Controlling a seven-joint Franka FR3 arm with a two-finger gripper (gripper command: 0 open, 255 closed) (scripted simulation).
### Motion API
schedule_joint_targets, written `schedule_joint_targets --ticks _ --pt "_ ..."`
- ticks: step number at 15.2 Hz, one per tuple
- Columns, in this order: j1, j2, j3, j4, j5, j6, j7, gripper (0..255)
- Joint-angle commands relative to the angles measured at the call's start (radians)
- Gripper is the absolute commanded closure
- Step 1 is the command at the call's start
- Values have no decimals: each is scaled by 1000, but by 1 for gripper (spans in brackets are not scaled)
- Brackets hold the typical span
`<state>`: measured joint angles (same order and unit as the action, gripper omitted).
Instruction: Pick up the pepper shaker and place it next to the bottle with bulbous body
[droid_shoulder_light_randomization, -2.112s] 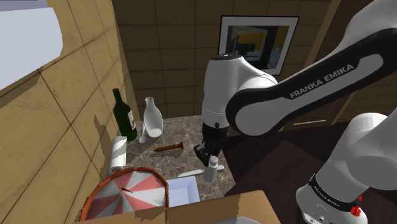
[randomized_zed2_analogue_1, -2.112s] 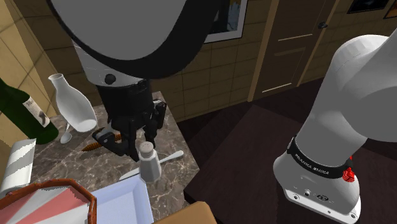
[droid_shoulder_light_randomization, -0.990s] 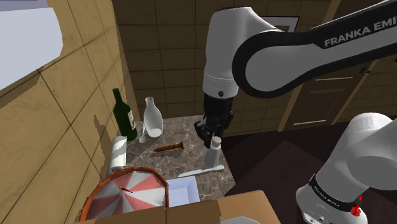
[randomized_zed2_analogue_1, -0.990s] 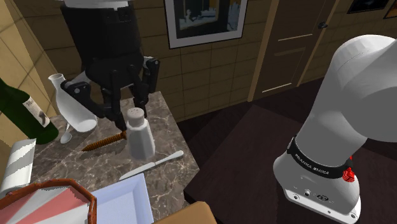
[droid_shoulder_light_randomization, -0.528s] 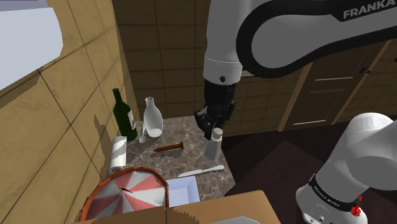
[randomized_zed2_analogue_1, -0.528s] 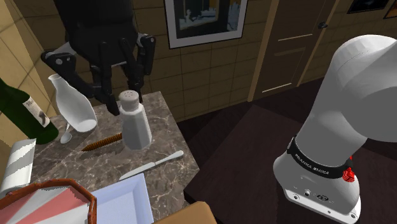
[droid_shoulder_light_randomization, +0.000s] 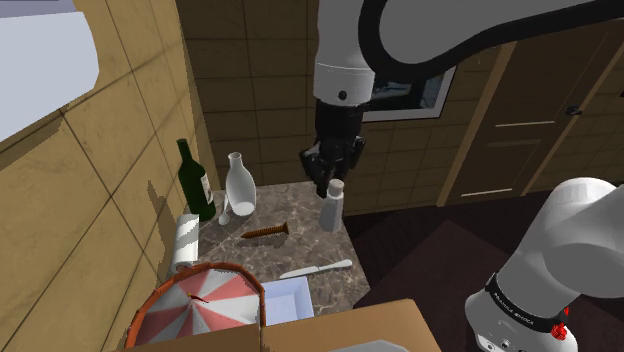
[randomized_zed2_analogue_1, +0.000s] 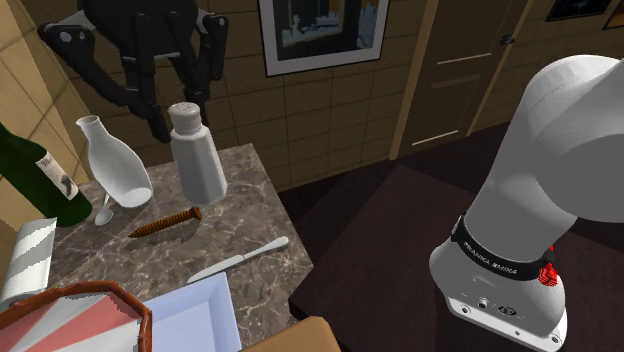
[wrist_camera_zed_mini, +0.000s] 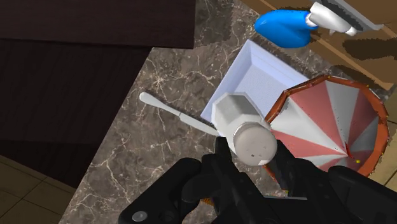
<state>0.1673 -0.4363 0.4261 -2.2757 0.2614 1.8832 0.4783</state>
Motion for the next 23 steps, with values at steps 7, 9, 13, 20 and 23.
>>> schedule_joint_targets --ticks 7,9,13,20,23 --pt "-84 237 -45 203 -105 11 -71 255" --pt "-100 301 -55 266 -131 7 -85 255" --pt "-125 433 -74 408 -182 -14 -108 255" --pt "-143 685 -106 723 -264 -92 -144 255" --pt "-140 809 -120 899 -297 -149 -160 255"
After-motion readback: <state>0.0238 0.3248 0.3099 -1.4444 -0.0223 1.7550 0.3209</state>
